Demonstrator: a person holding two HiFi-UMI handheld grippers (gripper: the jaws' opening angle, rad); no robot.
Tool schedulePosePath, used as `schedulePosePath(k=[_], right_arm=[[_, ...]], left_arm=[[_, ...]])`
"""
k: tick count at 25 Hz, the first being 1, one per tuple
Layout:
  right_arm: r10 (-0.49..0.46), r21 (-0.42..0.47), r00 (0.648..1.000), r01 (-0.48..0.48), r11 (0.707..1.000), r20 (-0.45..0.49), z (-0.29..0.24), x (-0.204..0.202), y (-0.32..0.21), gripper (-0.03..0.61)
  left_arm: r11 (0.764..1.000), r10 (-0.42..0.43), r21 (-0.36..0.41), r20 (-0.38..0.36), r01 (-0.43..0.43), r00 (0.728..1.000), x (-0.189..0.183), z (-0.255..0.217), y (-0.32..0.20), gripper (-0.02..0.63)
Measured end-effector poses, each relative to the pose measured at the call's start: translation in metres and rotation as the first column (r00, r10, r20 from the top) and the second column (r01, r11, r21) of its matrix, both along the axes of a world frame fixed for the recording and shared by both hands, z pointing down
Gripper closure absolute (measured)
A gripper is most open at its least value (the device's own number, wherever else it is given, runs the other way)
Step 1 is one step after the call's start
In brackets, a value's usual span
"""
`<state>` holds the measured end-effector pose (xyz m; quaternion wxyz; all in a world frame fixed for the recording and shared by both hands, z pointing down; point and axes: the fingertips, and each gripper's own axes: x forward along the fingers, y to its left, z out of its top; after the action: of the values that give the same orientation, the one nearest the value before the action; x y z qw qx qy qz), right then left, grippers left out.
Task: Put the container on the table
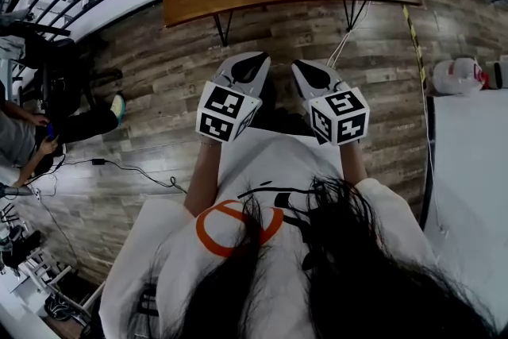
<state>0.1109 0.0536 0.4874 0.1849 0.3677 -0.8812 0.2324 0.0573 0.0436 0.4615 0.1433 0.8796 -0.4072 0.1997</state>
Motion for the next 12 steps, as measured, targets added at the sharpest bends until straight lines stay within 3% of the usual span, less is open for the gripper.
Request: schedulePosePath(k=[12], right_arm=[[0.068,-0.005,0.998,-0.068,0.998,0.004,0.003,0.028,-0.017,0.560]], left_arm=[[0.999,0.042,0.010,0.016,-0.042,0.999,0.022,-0.004,-0.011,0.614]])
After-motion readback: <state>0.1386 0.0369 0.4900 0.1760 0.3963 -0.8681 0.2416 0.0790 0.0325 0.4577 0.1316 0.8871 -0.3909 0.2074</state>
